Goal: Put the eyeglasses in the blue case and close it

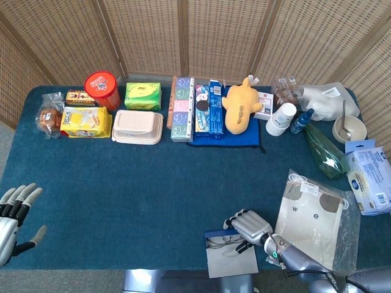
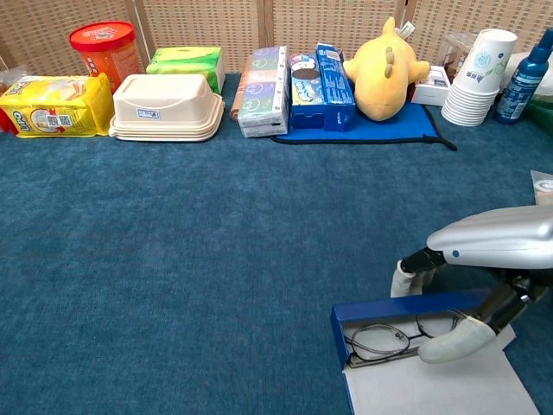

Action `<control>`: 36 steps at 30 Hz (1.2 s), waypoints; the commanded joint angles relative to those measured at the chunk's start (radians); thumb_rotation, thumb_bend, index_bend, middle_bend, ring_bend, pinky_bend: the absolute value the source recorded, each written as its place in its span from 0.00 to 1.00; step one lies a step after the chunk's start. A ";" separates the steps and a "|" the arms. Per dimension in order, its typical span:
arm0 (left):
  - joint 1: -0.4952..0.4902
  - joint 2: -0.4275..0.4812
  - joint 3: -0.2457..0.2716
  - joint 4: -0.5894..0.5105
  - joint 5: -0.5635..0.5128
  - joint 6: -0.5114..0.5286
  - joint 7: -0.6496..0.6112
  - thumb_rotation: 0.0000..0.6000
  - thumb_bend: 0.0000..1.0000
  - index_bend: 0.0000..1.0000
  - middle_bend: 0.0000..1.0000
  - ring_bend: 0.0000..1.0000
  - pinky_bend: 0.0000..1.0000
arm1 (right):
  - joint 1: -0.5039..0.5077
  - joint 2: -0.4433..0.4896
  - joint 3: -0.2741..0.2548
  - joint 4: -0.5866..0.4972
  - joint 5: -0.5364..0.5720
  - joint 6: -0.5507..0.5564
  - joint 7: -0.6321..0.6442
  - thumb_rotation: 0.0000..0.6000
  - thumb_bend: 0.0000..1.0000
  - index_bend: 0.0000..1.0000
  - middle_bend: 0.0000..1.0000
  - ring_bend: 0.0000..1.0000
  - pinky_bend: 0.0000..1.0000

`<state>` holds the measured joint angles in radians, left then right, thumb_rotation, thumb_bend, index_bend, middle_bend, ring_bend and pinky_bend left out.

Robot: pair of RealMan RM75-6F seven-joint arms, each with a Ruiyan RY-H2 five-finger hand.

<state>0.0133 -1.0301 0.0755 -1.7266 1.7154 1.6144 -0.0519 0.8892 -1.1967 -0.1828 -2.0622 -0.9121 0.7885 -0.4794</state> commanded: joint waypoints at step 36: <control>0.005 0.010 -0.027 0.077 0.030 0.081 -0.088 1.00 0.31 0.06 0.06 0.00 0.00 | -0.564 -0.109 -0.143 0.222 -0.744 0.615 0.003 0.71 0.21 0.00 0.09 0.00 0.11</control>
<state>0.0182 -1.0200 0.0491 -1.6513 1.7457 1.6941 -0.1388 0.3538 -1.2903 -0.3135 -1.8693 -1.6325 1.3831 -0.4737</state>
